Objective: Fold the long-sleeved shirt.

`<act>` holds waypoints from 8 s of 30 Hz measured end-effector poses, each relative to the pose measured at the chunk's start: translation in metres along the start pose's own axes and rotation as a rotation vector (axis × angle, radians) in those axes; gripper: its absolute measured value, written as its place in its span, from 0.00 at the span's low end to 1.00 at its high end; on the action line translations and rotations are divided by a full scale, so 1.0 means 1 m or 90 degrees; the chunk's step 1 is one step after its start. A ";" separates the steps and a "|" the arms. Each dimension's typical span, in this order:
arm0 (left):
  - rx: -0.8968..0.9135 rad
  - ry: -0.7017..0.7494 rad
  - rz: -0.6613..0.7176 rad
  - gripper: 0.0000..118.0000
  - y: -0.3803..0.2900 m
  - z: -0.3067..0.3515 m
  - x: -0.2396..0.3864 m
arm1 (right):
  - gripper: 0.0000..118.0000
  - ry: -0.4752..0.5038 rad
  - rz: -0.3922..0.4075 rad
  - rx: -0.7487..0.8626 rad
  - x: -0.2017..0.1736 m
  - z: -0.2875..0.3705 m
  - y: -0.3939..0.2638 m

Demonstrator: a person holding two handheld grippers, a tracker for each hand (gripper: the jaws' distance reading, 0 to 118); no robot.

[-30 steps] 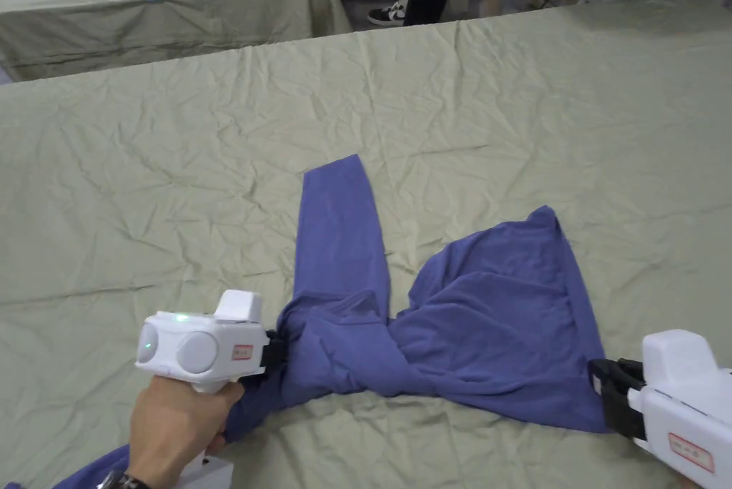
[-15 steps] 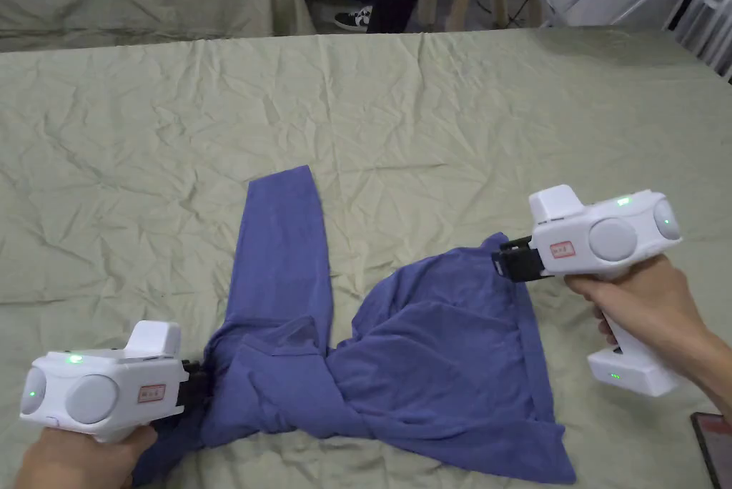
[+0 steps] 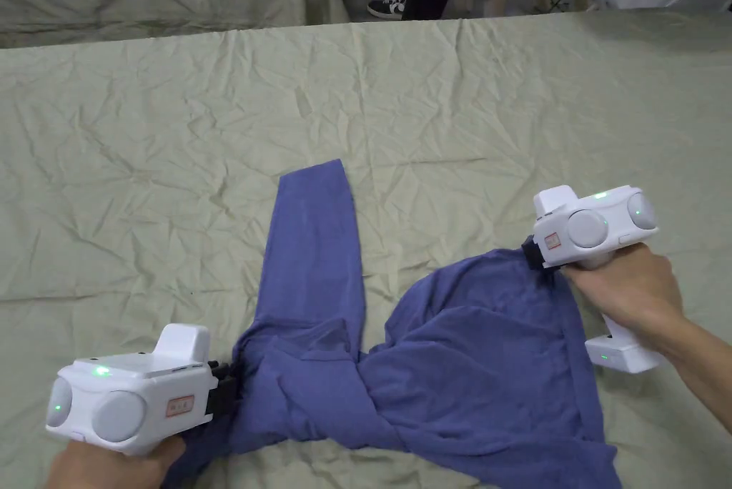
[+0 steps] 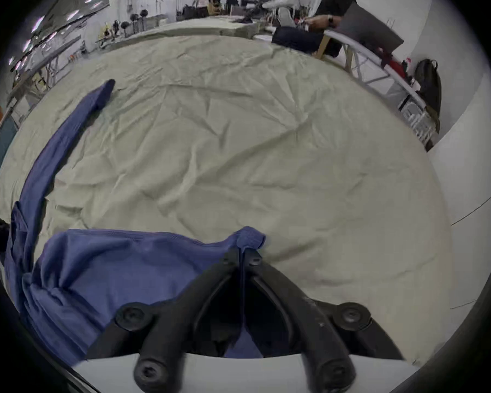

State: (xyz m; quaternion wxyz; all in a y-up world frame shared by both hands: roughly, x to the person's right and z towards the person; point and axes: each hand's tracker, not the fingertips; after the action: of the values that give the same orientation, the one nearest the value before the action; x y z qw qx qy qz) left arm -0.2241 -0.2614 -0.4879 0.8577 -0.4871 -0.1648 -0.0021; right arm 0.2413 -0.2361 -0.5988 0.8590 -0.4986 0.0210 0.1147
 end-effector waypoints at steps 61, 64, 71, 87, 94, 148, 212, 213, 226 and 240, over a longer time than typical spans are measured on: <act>0.741 0.163 -0.045 0.01 0.246 0.673 -0.014 | 0.04 -0.179 -0.133 0.674 0.114 0.711 0.116; 0.747 0.169 -0.054 0.01 0.246 0.671 -0.011 | 0.04 -0.186 -0.119 0.665 0.115 0.710 0.119; 0.738 0.169 -0.031 0.01 0.263 0.657 -0.027 | 0.04 -0.197 -0.116 0.652 0.125 0.692 0.136; 0.699 0.197 -0.021 0.01 0.334 0.591 -0.061 | 0.04 -0.217 -0.099 0.613 0.131 0.612 0.223; 0.680 0.224 -0.027 0.01 0.388 0.548 -0.081 | 0.04 -0.228 -0.098 0.608 0.128 0.565 0.281; 0.242 0.104 0.146 0.01 -0.042 0.249 -0.107 | 0.04 0.044 -0.098 0.283 -0.008 0.281 -0.129; 0.148 0.006 -0.042 0.00 -0.072 0.204 0.040 | 0.45 0.088 -0.082 -0.065 -0.014 0.141 -0.235; 0.145 0.006 -0.039 0.00 -0.065 0.195 0.037 | 0.30 0.084 -0.083 -0.081 -0.015 0.128 -0.237; 0.105 0.019 -0.052 0.00 -0.027 0.158 0.017 | 0.04 0.091 -0.099 -0.106 -0.017 0.111 -0.234; 0.012 0.006 -0.218 0.51 0.110 0.043 -0.018 | 0.04 0.111 -0.123 -0.112 -0.025 0.117 -0.233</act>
State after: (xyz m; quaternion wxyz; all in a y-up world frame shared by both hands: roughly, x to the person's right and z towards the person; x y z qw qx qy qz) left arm -0.2350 -0.1707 -0.5648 0.8500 -0.4438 -0.2417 -0.1488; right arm 0.2588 -0.2509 -0.3382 0.8141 -0.5794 0.0374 -0.0111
